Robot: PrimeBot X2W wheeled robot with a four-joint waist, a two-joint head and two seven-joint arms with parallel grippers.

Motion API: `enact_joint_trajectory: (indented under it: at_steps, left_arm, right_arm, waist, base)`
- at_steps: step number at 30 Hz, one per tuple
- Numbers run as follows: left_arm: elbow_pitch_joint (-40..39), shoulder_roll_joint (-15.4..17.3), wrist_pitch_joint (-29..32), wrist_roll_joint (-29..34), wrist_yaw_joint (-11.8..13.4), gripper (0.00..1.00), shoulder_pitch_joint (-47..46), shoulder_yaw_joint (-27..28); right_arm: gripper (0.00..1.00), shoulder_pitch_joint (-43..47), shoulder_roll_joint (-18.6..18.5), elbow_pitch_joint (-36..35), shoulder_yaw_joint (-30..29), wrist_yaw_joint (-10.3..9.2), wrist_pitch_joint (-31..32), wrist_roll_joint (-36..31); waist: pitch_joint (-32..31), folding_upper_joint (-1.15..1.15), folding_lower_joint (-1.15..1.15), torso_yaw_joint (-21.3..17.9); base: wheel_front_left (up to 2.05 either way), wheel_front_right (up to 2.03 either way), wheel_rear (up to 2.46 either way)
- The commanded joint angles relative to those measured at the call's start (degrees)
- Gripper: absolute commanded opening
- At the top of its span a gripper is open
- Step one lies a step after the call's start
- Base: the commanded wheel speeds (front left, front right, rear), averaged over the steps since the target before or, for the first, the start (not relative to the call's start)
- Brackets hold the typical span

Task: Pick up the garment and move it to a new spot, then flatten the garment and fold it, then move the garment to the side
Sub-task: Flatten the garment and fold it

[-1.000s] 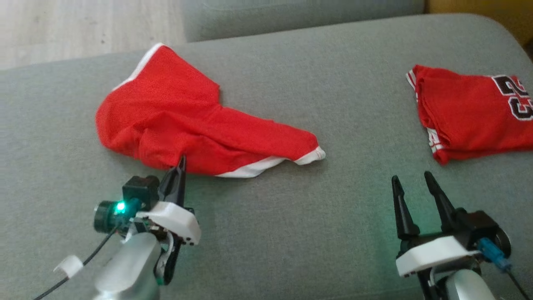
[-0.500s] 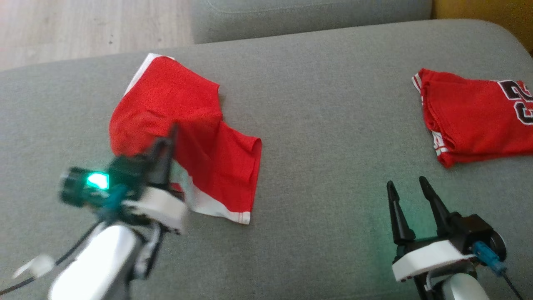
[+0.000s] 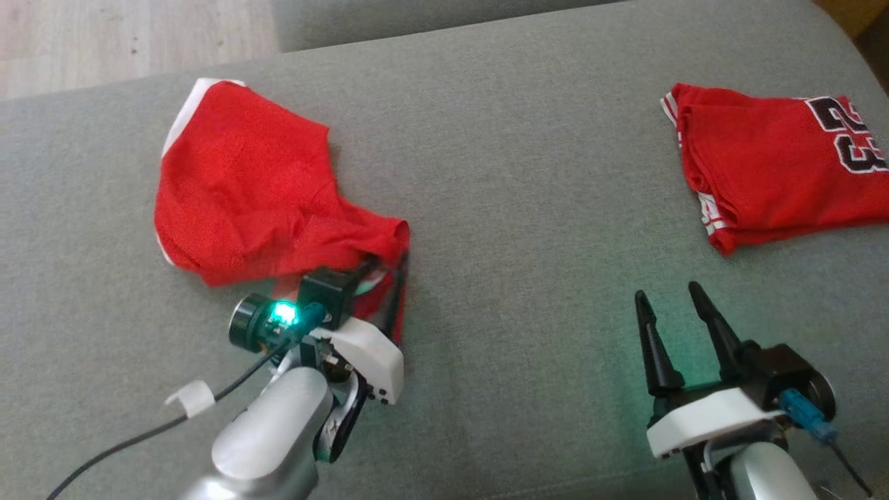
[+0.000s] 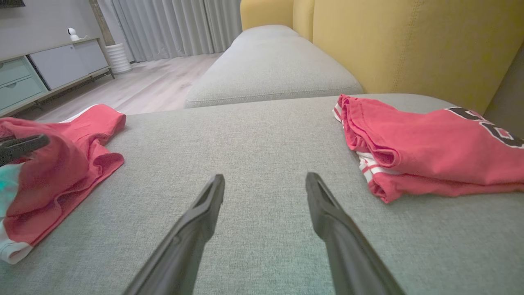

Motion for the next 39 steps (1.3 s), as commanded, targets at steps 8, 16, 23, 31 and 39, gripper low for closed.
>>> enact_joint_trajectory:
  at_steps: [8,16,23,31,39]
  left_arm:
    - [0.9,0.3,-4.6,-0.9,-0.6,1.0,-2.8,2.3]
    - [-2.8,2.8,-4.3,-2.7,0.4,1.0,2.2,3.0]
    - [-3.5,3.6,-2.7,-3.9,1.3,1.0,4.5,3.0]
    - [-0.9,1.5,-1.9,-8.0,0.5,1.0,3.5,5.2]
    - [-0.7,0.8,-5.8,-8.0,-0.1,1.0,0.2,6.5]
  right_arm:
    - [1.0,-1.3,-0.3,-1.1,0.5,0.39,-0.4,0.9]
    - [1.0,-0.4,-0.3,-0.9,0.1,0.39,-0.3,1.1]
    - [1.0,-0.5,-0.3,-1.3,0.4,0.39,0.0,1.1]
    - [1.0,-1.2,-0.3,-1.7,0.3,0.39,0.1,0.7]
    - [1.0,-1.3,-0.3,-1.7,-0.2,0.39,-0.2,0.5]
  waist:
    - [-2.7,0.0,-0.01,3.8]
    - [-4.7,0.0,-0.01,5.5]
    - [-4.5,0.0,-0.01,4.8]
    - [-2.7,0.0,-0.01,2.4]
    - [-1.8,0.0,-0.01,1.3]
  base:
    - [0.0,0.0,0.0]
    - [0.0,0.0,0.0]
    - [0.0,0.0,0.0]
    - [0.0,0.0,0.0]
    - [0.0,0.0,0.0]
